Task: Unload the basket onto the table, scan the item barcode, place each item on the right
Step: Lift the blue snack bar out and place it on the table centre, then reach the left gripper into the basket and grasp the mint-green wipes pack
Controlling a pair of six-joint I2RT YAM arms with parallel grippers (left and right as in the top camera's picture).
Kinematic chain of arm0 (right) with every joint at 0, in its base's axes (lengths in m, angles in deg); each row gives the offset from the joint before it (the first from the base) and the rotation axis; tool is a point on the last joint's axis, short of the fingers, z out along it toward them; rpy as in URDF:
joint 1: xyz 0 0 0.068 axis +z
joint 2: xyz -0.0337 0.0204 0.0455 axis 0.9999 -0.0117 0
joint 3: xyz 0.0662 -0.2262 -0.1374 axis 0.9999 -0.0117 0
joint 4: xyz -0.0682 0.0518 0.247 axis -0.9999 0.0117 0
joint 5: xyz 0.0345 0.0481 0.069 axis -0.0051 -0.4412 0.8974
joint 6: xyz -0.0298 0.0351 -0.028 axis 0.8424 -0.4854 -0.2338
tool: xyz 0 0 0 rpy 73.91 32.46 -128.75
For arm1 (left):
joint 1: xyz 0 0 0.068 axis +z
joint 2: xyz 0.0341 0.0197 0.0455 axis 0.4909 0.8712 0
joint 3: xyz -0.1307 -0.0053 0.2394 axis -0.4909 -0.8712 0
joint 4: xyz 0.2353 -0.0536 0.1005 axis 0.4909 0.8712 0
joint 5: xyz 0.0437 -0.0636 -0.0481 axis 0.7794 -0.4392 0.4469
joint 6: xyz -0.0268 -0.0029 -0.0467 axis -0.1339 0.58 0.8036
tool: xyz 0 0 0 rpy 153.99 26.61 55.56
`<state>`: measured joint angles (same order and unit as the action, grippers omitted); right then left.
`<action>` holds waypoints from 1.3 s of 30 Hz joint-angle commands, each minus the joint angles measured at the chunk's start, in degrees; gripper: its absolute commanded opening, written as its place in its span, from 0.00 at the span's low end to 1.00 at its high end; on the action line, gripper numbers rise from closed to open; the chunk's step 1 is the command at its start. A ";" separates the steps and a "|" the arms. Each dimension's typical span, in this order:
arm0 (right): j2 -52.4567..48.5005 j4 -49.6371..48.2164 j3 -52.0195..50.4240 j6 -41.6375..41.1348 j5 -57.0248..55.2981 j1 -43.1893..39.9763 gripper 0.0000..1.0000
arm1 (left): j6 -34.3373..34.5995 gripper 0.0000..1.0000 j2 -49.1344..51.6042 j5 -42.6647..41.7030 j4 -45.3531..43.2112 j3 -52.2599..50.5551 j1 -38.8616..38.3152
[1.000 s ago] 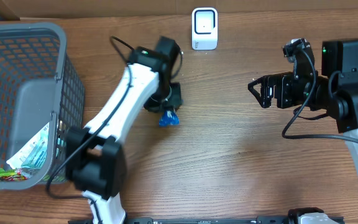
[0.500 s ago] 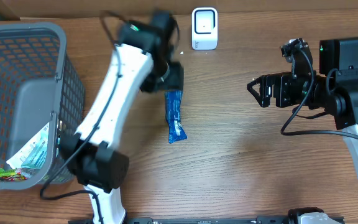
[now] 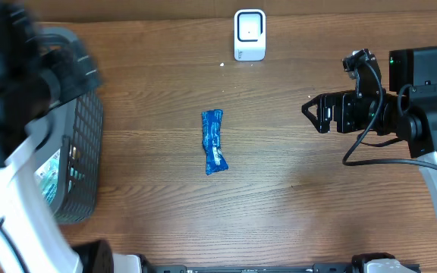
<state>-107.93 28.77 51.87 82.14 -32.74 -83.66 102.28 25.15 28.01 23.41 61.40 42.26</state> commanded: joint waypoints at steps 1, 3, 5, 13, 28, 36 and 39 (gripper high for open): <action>0.13 -0.46 0.70 0.24 0.31 0.22 1.00 | 1.79 1.00 -4.13 1.20 0.24 -8.37 9.07; 0.13 -0.85 0.70 0.22 0.35 0.22 1.00 | 2.86 1.00 -6.14 1.68 0.22 -14.99 15.06; 0.13 -0.83 0.70 0.22 0.33 0.22 1.00 | 3.58 1.00 -6.80 1.66 0.07 -19.85 19.56; 0.07 -1.03 0.70 0.24 0.33 0.22 1.00 | 5.16 1.00 -6.86 -0.55 -11.08 -43.65 32.06; 0.04 -1.03 0.70 0.24 0.33 0.22 1.00 | 13.73 0.95 -6.86 6.14 -27.65 -67.23 34.10; 0.04 -1.03 0.70 0.24 0.33 0.22 1.00 | 15.43 0.95 -6.84 7.63 -34.14 -74.03 34.10; 0.04 -1.05 0.70 0.24 0.31 0.22 1.00 | 15.32 0.95 -6.64 7.30 -36.61 -76.00 33.99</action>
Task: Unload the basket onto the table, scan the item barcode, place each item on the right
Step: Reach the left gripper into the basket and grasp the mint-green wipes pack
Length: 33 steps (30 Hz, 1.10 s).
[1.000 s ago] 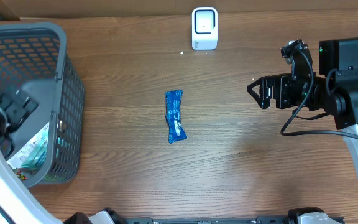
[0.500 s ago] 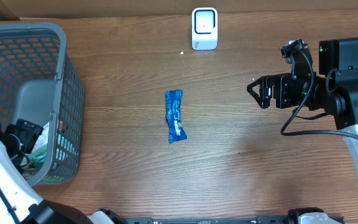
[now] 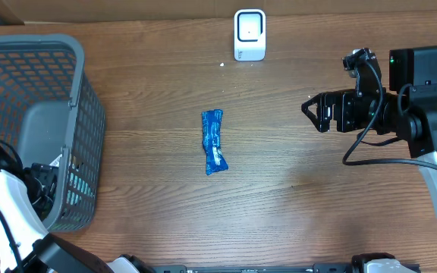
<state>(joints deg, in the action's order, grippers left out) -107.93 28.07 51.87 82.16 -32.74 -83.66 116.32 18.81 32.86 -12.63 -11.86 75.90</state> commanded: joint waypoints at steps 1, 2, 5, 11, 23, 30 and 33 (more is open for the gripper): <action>0.04 -0.39 0.70 0.22 0.31 0.22 1.00 | 0.46 0.95 -0.17 1.99 -1.29 -3.17 0.31; 0.04 -0.50 0.70 0.22 0.31 0.22 1.00 | -1.14 0.95 -0.07 0.85 -2.34 -3.65 0.20; 0.02 -1.03 0.70 0.22 0.31 0.22 1.00 | -9.84 0.97 0.35 -6.64 -7.19 -5.33 -0.57; 0.00 -1.62 0.70 0.22 0.33 0.22 1.00 | -18.71 0.97 3.02 -13.64 -13.33 -7.78 -4.00; -0.07 -1.60 0.70 0.22 0.33 0.22 1.00 | -19.45 0.76 14.45 -12.17 -15.37 -8.61 -8.28; -0.07 -1.66 0.70 0.20 0.33 0.22 1.00 | -19.41 0.04 16.09 -12.76 -14.84 -7.65 -8.28; -0.07 -1.64 0.70 0.22 0.33 0.22 1.00 | -19.17 0.04 16.06 -14.14 -12.94 -4.83 -8.28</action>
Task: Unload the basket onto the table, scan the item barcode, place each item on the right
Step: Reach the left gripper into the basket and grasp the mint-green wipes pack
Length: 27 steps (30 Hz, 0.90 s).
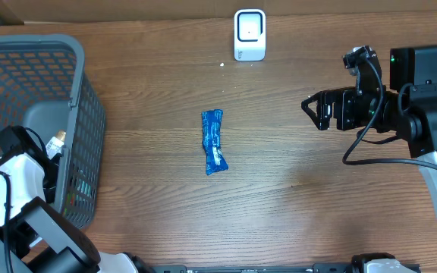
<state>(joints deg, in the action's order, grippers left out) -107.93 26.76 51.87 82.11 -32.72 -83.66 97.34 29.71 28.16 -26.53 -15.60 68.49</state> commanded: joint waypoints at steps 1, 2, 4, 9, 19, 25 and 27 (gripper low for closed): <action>-0.07 -0.33 0.70 0.24 0.31 0.22 1.00 | -0.20 0.04 5.16 -9.94 2.12 0.42 -0.87; -0.07 -0.33 0.70 0.24 0.31 0.22 1.00 | -0.22 0.04 5.14 -10.58 3.63 2.34 -0.87; -0.07 -0.33 0.70 0.24 0.31 0.22 1.00 | -0.22 0.04 5.11 -11.56 6.93 6.71 -0.87; -0.07 -0.31 0.70 0.24 0.31 0.22 1.00 | -0.28 0.04 5.05 -12.68 17.84 21.86 -0.90; -0.07 -0.33 0.70 0.24 0.31 0.22 1.00 | -1.79 0.04 3.21 -12.70 34.01 51.19 -1.25; -0.07 -0.63 0.70 0.24 0.31 0.22 1.00 | -6.23 0.04 -2.21 -17.64 35.58 59.39 -5.81; -0.07 -0.85 0.70 0.24 0.31 0.22 1.00 | -10.75 0.04 -5.51 -19.98 34.51 60.54 -10.95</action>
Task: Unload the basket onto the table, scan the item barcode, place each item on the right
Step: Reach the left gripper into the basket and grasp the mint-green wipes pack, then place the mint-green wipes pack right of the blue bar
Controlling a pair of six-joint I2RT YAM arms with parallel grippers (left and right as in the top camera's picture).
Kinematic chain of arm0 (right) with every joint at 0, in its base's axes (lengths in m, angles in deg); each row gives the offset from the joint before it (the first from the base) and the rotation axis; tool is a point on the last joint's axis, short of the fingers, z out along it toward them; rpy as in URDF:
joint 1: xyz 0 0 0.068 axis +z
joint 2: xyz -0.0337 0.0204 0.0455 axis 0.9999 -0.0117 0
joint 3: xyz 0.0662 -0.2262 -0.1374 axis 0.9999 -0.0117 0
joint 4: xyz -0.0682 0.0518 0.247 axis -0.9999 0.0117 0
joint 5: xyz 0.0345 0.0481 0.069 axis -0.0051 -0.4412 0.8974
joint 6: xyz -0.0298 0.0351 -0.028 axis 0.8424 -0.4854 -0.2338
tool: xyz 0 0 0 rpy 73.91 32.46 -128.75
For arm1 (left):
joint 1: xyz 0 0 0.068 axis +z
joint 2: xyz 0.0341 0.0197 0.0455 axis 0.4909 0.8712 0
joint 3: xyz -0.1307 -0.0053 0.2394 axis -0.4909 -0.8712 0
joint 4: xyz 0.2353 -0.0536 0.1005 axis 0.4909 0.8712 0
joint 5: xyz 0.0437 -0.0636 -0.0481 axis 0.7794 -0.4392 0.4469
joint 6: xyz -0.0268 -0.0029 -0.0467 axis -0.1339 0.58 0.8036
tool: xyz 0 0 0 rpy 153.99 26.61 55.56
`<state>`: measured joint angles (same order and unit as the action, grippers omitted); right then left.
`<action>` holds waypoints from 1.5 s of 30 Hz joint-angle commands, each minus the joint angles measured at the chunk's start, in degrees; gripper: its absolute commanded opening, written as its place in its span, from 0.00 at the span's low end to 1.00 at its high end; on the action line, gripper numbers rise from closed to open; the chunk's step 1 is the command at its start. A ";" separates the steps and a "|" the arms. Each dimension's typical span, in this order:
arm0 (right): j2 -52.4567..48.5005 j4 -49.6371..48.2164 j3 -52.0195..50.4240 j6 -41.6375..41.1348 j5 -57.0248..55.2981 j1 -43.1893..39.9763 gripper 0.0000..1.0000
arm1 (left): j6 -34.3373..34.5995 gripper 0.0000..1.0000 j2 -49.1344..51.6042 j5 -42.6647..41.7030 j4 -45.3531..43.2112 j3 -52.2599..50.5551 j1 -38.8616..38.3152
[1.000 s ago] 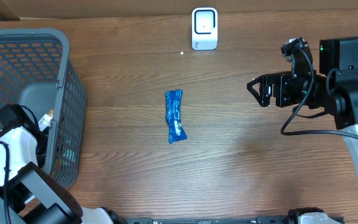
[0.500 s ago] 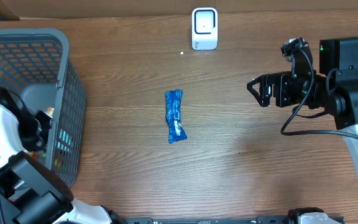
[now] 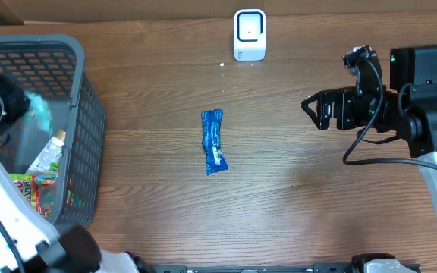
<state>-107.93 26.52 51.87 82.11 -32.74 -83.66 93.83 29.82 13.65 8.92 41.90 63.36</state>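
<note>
A blue snack packet [image 3: 213, 142] lies lengthwise in the middle of the wooden table. The white barcode scanner [image 3: 249, 34] stands at the far edge. My left gripper [image 3: 6, 106] hangs blurred over the grey basket [image 3: 89, 129] at the left, with a teal packet [image 3: 41, 115] blurred in its jaws. My right gripper [image 3: 308, 110] hovers at the right, open and empty, well apart from the blue packet.
Inside the basket lie a white tube-like packet [image 3: 48, 155] and a colourful packet [image 3: 33, 189]. The right arm's dark body and cables [image 3: 400, 106] fill the right side. A small white speck [image 3: 222, 64] lies near the scanner.
My left gripper was low at the basket's near wall; now it is higher and further back over the basket, with a teal packet at it. The colourful packet now shows. The right arm is unchanged.
First the left arm loomed blurred over the basket, a teal packet lying inside. Then its gripper was down at the basket's near side, and still there later. Now it is raised with the teal packet. The blue packet, scanner and right gripper stayed put.
</note>
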 commanded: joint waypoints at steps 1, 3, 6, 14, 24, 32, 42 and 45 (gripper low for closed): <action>-0.07 -0.61 0.70 0.24 0.33 0.22 1.00 | -8.66 0.04 -6.64 -5.73 -1.22 3.06 -7.98; -0.07 -0.63 0.70 0.24 0.33 0.22 1.00 | -11.52 0.04 -8.26 -5.64 -1.27 3.06 -13.55; -0.07 -0.70 0.70 0.24 0.33 0.22 1.00 | -13.51 0.04 -8.72 -5.14 -0.13 2.99 -22.47; -0.07 -0.74 0.70 0.24 0.33 0.22 0.99 | -4.87 0.04 -4.09 -3.56 -4.96 -6.05 -42.64; -0.07 -0.42 0.70 0.24 0.28 0.22 0.99 | 9.53 0.04 14.29 -4.37 -17.16 -16.59 -60.92; -0.07 -0.15 0.70 0.24 0.28 0.22 0.99 | 9.60 0.51 23.02 -4.31 -20.83 -16.59 -66.66; -0.07 0.15 0.70 0.24 0.28 0.22 0.99 | 7.98 0.62 19.39 3.56 -7.30 -0.50 -58.21; -0.07 0.13 0.70 0.24 0.28 0.22 0.99 | 7.98 0.63 16.48 8.35 -0.35 8.63 -54.07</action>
<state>-107.97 26.85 51.87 82.11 -32.76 -83.66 102.98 52.27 14.50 3.54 39.39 4.56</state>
